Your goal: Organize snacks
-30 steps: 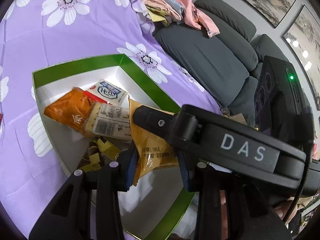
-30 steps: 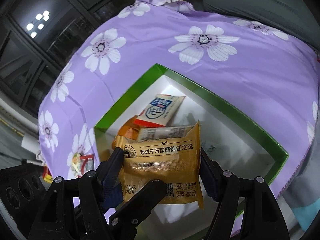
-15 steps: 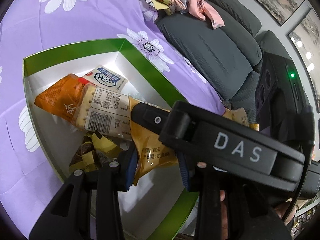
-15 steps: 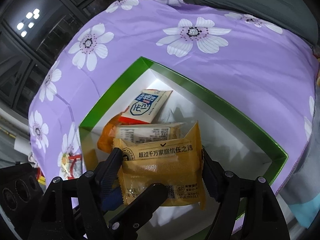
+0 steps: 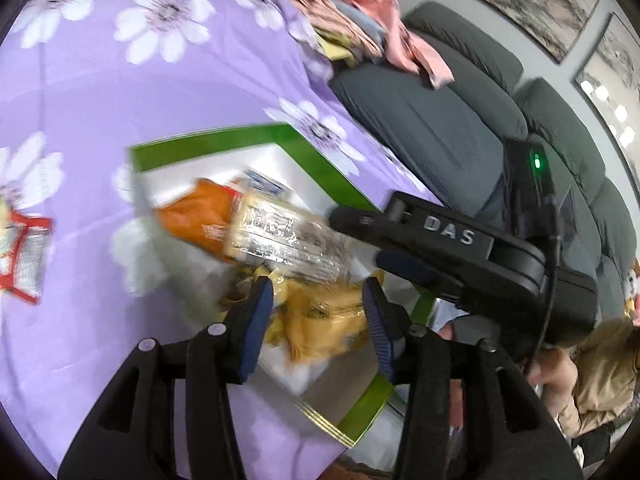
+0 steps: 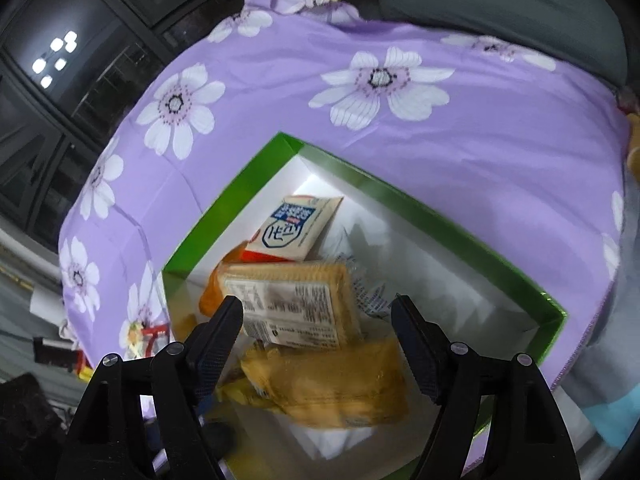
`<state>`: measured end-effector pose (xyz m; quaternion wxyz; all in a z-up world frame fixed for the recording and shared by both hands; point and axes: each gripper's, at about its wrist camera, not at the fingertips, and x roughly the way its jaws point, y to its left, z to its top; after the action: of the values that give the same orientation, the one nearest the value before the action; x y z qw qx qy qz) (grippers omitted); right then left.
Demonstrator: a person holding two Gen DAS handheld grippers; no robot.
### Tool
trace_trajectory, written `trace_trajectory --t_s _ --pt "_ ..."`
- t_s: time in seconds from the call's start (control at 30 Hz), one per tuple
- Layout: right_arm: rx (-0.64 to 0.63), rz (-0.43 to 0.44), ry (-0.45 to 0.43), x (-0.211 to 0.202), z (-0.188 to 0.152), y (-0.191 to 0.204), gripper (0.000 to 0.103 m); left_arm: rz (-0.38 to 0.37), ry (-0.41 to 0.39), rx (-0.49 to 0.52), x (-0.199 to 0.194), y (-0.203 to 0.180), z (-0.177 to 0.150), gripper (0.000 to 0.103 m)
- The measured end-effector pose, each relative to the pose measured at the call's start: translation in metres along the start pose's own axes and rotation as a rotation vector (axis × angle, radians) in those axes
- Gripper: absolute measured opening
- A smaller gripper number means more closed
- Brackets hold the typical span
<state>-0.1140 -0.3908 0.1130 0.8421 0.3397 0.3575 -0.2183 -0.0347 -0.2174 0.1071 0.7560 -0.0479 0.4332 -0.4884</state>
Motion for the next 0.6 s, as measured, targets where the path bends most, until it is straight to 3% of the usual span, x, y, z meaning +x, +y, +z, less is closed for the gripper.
trace_trajectory --t_s 0.13,0.27,0.33,0.4,0.5,0.6 --pt "-0.035 0.025 -0.045 -0.012 -0.002 0.012 0.078 0.044 -0.066 -0.060 -0.037 0.025 -0.003 0.064" --pt "-0.094 0.053 -0.098 -0.022 -0.008 0.033 0.089 0.157 -0.132 -0.133 -0.075 0.057 -0.011 0.074" --pt "-0.138 0.072 -0.111 -0.025 -0.011 0.046 0.089 0.206 -0.170 -0.175 -0.090 0.069 -0.015 0.079" --pt "-0.180 0.088 -0.113 -0.025 -0.015 0.058 0.089 0.257 -0.223 -0.241 -0.111 0.090 -0.025 0.080" --pt "-0.258 0.114 -0.131 -0.024 -0.023 0.081 0.089 0.276 -0.270 -0.316 -0.131 0.114 -0.043 0.085" --pt "-0.318 0.128 -0.155 -0.021 -0.031 0.099 0.089 0.358 -0.302 -0.368 -0.144 0.131 -0.056 0.087"
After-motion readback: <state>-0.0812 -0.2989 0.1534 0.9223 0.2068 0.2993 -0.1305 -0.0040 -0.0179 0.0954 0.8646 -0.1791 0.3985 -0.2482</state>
